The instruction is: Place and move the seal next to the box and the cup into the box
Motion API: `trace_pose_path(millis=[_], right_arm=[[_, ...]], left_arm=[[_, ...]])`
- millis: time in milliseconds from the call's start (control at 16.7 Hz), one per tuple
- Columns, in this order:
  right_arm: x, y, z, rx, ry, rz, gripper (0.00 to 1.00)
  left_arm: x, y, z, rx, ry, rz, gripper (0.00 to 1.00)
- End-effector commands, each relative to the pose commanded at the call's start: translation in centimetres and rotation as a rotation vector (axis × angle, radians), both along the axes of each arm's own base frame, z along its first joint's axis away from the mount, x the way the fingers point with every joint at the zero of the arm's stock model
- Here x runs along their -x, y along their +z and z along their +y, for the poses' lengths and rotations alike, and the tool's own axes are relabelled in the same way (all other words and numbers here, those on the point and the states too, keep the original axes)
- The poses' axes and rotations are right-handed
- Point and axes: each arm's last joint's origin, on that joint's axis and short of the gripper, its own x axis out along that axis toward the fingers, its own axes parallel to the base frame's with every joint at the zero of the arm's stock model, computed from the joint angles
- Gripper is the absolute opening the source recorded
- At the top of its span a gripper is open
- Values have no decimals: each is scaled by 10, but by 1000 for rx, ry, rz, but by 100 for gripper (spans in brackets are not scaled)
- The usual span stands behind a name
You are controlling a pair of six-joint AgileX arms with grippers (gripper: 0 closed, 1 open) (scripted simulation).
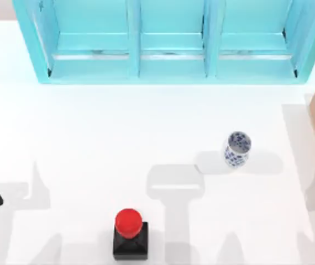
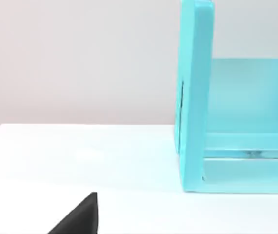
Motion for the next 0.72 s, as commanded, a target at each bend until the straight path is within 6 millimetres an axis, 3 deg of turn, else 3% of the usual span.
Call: trace_pose_path(millis=[360, 720], right_arm=[[-3, 7, 3, -44, 32, 97, 100], [-26, 38, 22, -195, 100, 515, 100]], left_arm=[[0, 0, 0, 0, 0, 0, 100], [0, 0, 0, 0, 0, 0, 100]])
